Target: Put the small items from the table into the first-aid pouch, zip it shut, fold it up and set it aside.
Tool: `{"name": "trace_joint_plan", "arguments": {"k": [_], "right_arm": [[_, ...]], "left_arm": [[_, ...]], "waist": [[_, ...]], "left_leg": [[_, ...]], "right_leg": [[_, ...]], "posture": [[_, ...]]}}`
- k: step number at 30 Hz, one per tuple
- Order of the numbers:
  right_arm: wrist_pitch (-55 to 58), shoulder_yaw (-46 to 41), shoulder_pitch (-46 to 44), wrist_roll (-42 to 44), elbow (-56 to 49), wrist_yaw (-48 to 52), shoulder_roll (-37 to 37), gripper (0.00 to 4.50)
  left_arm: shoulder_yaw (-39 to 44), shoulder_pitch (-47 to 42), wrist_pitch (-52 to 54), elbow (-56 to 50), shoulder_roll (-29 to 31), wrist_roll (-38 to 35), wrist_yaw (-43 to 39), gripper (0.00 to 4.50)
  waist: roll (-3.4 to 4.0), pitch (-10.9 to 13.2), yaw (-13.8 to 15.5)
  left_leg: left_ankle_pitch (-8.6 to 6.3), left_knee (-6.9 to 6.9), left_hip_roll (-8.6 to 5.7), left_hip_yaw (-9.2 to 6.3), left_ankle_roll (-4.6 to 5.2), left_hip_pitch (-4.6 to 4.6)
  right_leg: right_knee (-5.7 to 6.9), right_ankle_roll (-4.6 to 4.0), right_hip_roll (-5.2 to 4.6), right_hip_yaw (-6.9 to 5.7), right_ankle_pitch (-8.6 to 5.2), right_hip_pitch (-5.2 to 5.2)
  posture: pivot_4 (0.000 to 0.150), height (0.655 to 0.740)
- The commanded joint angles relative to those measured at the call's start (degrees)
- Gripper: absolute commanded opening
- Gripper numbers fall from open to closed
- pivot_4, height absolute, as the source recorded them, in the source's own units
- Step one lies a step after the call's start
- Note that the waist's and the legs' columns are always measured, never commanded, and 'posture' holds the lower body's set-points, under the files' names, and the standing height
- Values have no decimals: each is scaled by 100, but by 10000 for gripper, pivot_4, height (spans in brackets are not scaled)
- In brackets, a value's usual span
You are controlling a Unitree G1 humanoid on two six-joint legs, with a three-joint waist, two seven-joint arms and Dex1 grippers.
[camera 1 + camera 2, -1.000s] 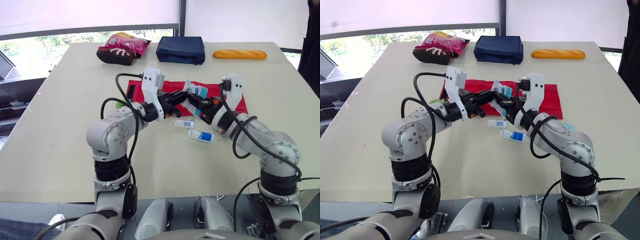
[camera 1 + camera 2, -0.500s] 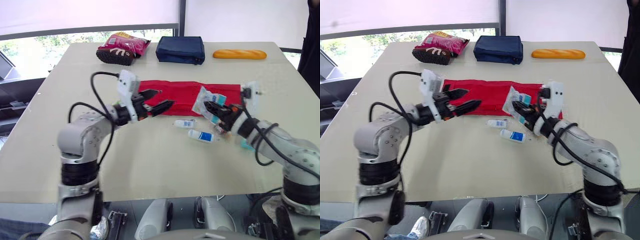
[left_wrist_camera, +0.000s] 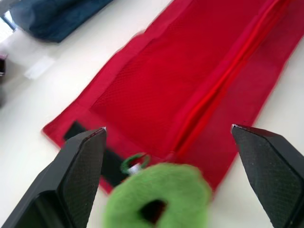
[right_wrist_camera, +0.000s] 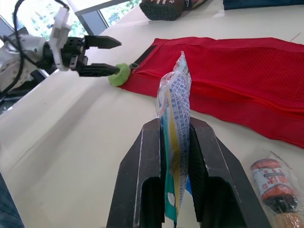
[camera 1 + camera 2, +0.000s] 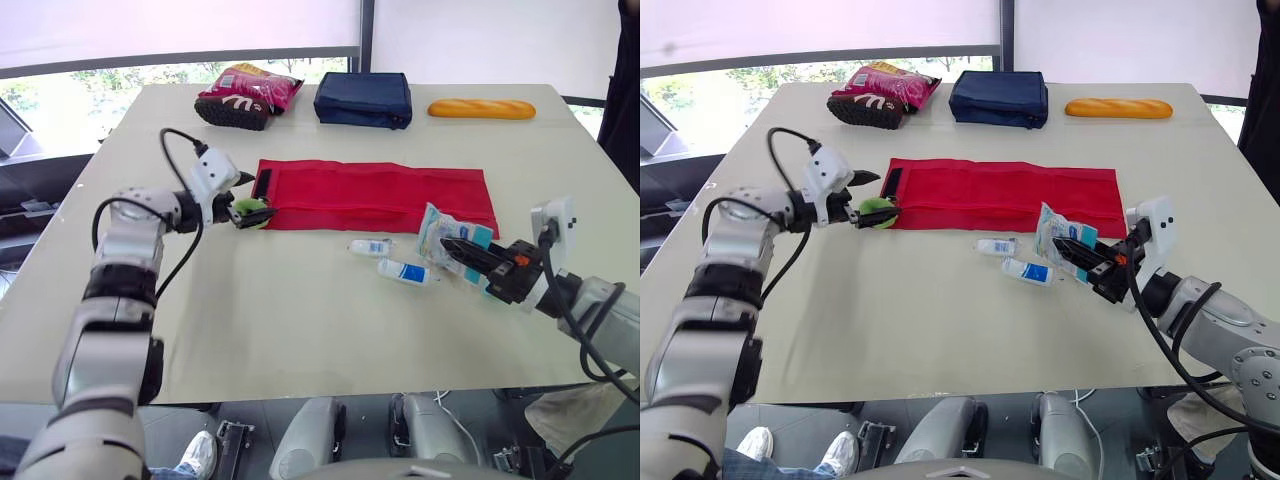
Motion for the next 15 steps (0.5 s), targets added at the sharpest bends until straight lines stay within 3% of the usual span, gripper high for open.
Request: {"name": "trace_joint_plan", "arguments": {"k": [1,8,15], "right_arm": [[-220,-19,-22,-21,-246,25,40,1530],[-342,-19,54,-70,-337,-125,122,1530],[-404,8,104,12,-423,-283,143,1530]], "left_arm": [[-269,-530,-759,966,-92,590,312,44568],[-662,-863,-1466,1623,-401,1335,905,44568],[-857,-694,-1535,1783,-675,1776,1393,44568]], "waist": [[-2,1,-9],[-16,9,-6],[-17,5,33]], "left_leg": [[-2,1,0,1,3,0],[-4,7,-1,1,7,-4],[-4,8,-1,-1,7,0]], "right_leg": [[2,0,-2,1,0,0],[0,11,-6,1,7,-1],[4,14,-11,0,9,2]], "posture": [[1500,7395],[1500,7395],[1500,7395]]}}
